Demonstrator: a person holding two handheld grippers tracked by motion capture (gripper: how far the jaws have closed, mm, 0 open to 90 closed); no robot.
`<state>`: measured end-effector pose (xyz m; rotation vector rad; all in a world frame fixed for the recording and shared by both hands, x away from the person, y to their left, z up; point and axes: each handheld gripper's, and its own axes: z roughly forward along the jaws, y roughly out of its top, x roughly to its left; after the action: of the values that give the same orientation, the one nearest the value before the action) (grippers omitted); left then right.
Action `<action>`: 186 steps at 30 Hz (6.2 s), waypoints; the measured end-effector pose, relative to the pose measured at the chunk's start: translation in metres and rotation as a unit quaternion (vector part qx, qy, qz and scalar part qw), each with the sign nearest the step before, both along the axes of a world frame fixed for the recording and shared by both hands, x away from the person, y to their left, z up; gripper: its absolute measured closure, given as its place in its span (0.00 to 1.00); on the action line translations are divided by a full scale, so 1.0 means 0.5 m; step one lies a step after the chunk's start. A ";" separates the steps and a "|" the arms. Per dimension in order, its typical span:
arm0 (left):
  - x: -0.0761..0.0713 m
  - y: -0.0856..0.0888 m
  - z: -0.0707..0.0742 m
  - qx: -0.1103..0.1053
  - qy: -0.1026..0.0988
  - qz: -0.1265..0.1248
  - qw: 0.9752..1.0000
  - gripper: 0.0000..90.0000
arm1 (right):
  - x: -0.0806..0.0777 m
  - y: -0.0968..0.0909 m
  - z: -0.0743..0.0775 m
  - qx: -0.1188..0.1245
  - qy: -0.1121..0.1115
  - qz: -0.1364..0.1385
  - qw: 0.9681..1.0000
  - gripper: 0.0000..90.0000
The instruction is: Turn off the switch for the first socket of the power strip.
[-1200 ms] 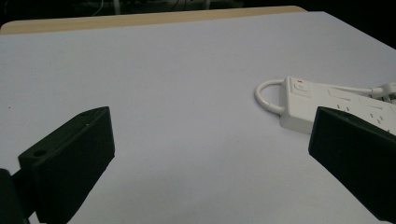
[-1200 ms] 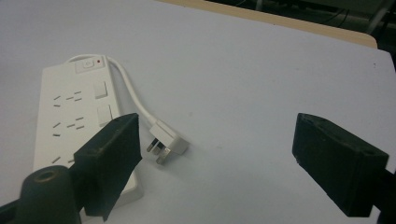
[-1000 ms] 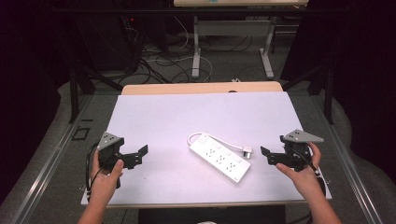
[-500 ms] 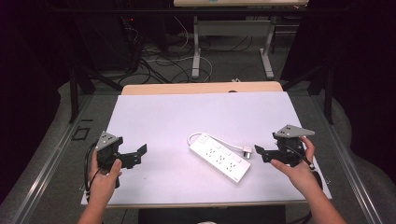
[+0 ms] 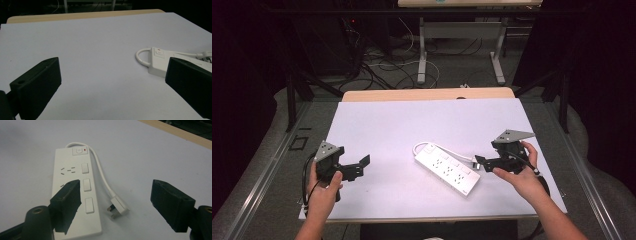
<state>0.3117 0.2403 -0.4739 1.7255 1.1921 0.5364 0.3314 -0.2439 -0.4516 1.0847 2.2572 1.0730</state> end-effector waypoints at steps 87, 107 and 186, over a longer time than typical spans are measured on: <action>-0.005 -0.003 0.007 0.003 -0.003 -0.009 1.000 0.00 | 0.138 0.224 -0.075 -0.079 0.091 0.086 0.989 0.42; -0.004 -0.004 0.006 0.003 -0.001 -0.011 1.000 0.00 | 0.156 0.242 -0.092 -0.081 0.101 0.080 0.988 0.76; -0.003 -0.009 0.004 0.007 0.000 -0.017 1.000 0.01 | 0.162 0.215 -0.140 -0.070 0.124 0.065 0.988 1.00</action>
<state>0.3100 0.2358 -0.4718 1.7548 1.1604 0.5263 0.4125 -0.1362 -0.5216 1.0770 2.5880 0.8509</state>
